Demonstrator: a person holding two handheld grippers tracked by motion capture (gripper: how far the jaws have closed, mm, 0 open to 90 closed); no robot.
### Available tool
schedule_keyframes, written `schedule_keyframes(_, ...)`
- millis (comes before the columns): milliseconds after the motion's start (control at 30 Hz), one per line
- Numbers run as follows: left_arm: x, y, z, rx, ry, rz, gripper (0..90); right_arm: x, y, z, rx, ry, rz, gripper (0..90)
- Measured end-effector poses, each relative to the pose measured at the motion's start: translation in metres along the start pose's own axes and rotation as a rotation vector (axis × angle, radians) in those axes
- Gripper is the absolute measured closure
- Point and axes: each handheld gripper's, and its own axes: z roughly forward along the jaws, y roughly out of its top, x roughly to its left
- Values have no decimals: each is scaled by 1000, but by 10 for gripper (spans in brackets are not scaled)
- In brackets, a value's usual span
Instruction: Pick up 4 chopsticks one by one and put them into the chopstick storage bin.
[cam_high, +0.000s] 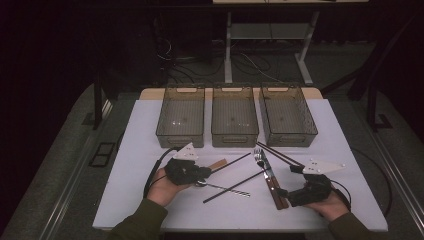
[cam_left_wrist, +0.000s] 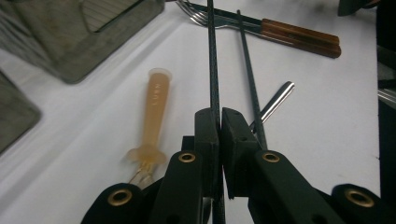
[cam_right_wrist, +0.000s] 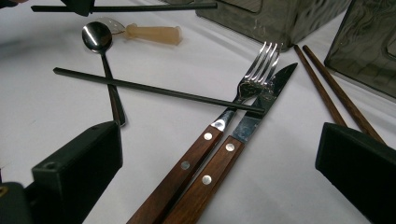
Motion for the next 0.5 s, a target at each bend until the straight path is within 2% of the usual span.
schedule_keyframes(500,16,-6,-22,-56,55,-41,857,0,0,0,0,-1,2,4)
